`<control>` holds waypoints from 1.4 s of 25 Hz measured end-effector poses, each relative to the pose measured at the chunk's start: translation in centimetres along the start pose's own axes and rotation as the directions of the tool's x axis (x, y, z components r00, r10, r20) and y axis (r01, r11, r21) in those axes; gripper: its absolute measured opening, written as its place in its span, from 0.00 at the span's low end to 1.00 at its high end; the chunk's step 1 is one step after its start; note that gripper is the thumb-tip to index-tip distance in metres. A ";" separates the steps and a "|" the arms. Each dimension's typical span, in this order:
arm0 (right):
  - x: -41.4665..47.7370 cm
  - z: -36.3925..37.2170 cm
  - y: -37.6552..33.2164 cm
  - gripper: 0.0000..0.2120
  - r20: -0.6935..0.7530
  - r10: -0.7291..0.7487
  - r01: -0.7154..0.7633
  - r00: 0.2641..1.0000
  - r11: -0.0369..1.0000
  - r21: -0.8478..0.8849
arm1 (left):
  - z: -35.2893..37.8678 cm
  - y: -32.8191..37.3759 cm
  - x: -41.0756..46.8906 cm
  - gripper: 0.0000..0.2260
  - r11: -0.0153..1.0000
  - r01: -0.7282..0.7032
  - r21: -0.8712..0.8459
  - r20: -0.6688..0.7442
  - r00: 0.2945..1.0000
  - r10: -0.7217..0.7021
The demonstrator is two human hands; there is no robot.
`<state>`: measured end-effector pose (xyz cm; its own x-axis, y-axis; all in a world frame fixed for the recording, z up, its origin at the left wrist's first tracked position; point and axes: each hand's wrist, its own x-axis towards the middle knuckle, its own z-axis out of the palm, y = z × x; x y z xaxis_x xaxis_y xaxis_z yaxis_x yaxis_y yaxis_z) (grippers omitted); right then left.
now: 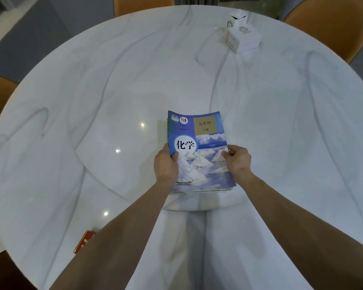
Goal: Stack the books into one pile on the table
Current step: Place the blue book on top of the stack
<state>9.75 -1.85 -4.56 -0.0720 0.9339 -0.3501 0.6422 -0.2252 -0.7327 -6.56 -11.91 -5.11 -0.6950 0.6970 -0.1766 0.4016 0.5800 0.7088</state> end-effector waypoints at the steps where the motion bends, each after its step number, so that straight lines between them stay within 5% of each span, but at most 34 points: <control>1: 0.2 0.1 0.1 0.11 0.002 -0.011 0.011 1.000 1.000 -0.023 | 0.1 -0.1 0.0 0.11 0.999 0.012 0.039 0.003 1.000 -0.012; 5: 0.8 0.5 0.5 0.05 0.007 -0.071 0.071 0.997 0.987 -0.145 | 0.3 -0.3 -0.2 0.17 0.957 0.004 0.289 0.025 1.000 -0.012; 12: 0.6 0.8 0.8 0.21 -0.029 -0.083 0.074 0.996 0.968 -0.242 | 0.2 -0.8 0.1 0.20 0.940 0.003 0.341 0.121 0.992 -0.047; 19: 0.4 0.5 -0.4 0.09 0.001 -0.010 0.010 1.000 0.970 -0.243 | -0.5 -0.3 0.2 0.21 0.891 -0.049 0.451 0.187 0.982 -0.040; 27: -0.7 0.1 -1.4 0.11 -0.024 0.000 -0.007 1.000 0.958 -0.286 | -1.6 -0.4 0.1 0.20 0.876 -0.077 0.476 0.251 0.967 -0.052; 35: -5.0 1.9 -5.0 0.18 0.138 -0.332 0.342 0.933 0.704 -0.622 | -6.5 -2.3 -1.2 0.16 0.796 -0.241 0.555 0.252 0.961 0.116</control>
<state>5.51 -5.94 -0.27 -0.3855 0.9080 -0.1642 0.9023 0.3339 -0.2726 -10.53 -16.79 -2.14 -0.4711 0.8431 -0.2594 0.8185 0.5274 0.2278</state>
